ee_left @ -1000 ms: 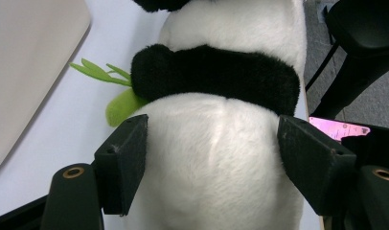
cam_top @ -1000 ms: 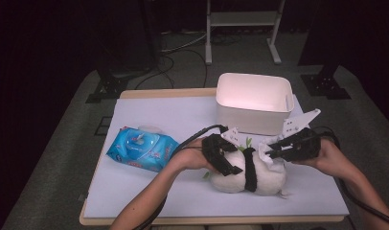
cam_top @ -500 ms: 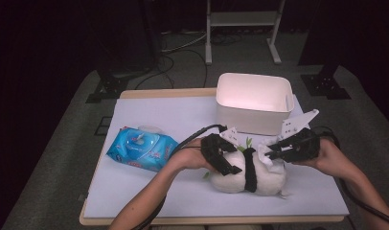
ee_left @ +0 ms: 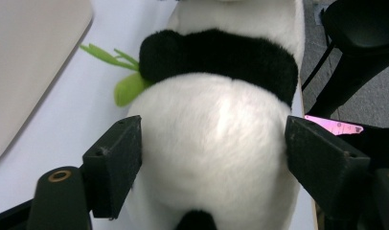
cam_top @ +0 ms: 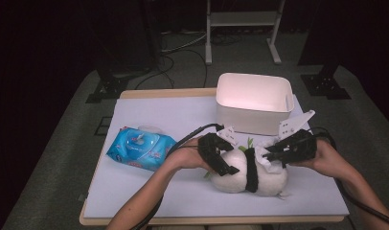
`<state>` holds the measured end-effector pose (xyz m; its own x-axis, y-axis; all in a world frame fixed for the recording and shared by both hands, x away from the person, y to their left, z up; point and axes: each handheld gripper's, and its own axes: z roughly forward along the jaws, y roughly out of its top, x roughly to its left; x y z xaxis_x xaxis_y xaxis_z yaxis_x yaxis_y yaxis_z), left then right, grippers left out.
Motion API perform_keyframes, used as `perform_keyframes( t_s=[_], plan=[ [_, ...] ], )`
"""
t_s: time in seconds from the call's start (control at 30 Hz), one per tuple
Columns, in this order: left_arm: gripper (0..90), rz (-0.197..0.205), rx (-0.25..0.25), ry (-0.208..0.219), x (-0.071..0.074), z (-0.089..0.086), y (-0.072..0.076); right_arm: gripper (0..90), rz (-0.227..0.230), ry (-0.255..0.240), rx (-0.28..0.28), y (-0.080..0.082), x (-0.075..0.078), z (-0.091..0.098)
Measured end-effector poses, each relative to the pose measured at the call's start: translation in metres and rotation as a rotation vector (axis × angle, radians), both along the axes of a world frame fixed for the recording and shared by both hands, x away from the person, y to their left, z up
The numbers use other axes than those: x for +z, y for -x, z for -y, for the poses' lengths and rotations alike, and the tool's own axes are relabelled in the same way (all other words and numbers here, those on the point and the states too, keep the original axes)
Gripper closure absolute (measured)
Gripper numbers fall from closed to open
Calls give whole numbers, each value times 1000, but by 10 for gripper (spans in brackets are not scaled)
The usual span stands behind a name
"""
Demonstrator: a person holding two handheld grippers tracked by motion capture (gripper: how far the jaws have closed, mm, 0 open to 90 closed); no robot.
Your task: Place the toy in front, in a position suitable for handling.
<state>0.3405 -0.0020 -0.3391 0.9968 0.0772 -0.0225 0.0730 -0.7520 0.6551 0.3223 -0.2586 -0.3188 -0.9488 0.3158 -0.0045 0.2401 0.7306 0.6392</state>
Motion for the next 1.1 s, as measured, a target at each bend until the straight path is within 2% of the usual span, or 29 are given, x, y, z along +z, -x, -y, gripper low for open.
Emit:
perform_keyframes(
  t_s=[0.23,0.4,0.57,0.63,0.67,0.73,0.8,1.1],
  plan=[
    [168,-32,8,-7,-8,-10,-1,749,-3,0,-1,1,-1,3],
    [121,-76,12,10,-19,-13,-4,749,-4,-8,1,0,-2,4],
    [121,-90,9,23,-22,-13,-6,749,-7,-9,-2,1,-3,4],
    [134,-86,8,27,-25,-12,-6,748,-5,-9,-1,1,-3,4],
    [212,-83,14,39,-25,-14,-6,747,-5,-11,-2,1,-4,4],
    [246,-82,14,42,-24,-15,-6,747,-3,-13,-4,1,-4,4],
    [323,-72,17,50,-20,-18,-7,747,10,-17,-7,0,-4,4],
    [335,-60,31,25,-13,-28,-10,747,23,-22,6,-5,1,-5]
  ],
)
